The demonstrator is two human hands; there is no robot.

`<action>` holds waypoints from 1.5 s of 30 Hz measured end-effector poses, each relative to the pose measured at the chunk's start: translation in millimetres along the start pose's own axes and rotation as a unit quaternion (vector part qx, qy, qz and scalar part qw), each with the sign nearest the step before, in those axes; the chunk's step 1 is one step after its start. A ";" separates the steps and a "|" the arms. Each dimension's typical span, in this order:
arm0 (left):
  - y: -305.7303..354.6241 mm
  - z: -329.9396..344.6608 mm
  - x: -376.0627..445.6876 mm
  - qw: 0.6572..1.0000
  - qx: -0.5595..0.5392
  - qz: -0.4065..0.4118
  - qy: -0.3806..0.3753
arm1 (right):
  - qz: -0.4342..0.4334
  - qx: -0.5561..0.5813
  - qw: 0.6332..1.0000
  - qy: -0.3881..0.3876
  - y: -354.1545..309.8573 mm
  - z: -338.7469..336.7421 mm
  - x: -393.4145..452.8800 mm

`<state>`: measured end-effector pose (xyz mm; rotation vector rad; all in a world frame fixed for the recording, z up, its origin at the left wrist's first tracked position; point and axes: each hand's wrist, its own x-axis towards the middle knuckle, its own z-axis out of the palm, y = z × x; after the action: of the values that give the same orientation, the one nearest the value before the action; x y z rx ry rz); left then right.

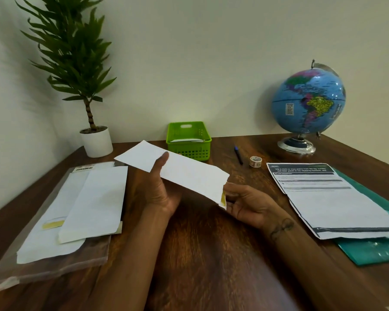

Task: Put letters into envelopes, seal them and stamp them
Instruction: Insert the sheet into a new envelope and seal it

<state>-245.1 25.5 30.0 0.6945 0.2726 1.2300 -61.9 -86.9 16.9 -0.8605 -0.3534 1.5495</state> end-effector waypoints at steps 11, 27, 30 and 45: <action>-16.5 15.2 0.9 0.991 0.071 -0.051 0.103 | -0.062 0.031 0.998 0.008 -7.2 1.8 0.9; -0.8 -11.6 -27.2 0.911 0.388 -0.092 -0.104 | -0.129 -0.125 0.976 0.120 -37.3 -1.5 52.8; -9.4 -4.2 3.3 0.947 0.290 -0.139 0.012 | -0.119 -0.204 0.965 0.114 -39.8 1.2 62.6; -36.3 -13.7 36.3 0.862 0.505 0.040 0.019 | -0.164 -0.277 0.942 0.089 -32.4 0.5 68.1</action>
<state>-212.5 57.8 3.2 1.5946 0.9679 1.1278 -35.9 -16.1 17.6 -1.2942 -0.7817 1.0579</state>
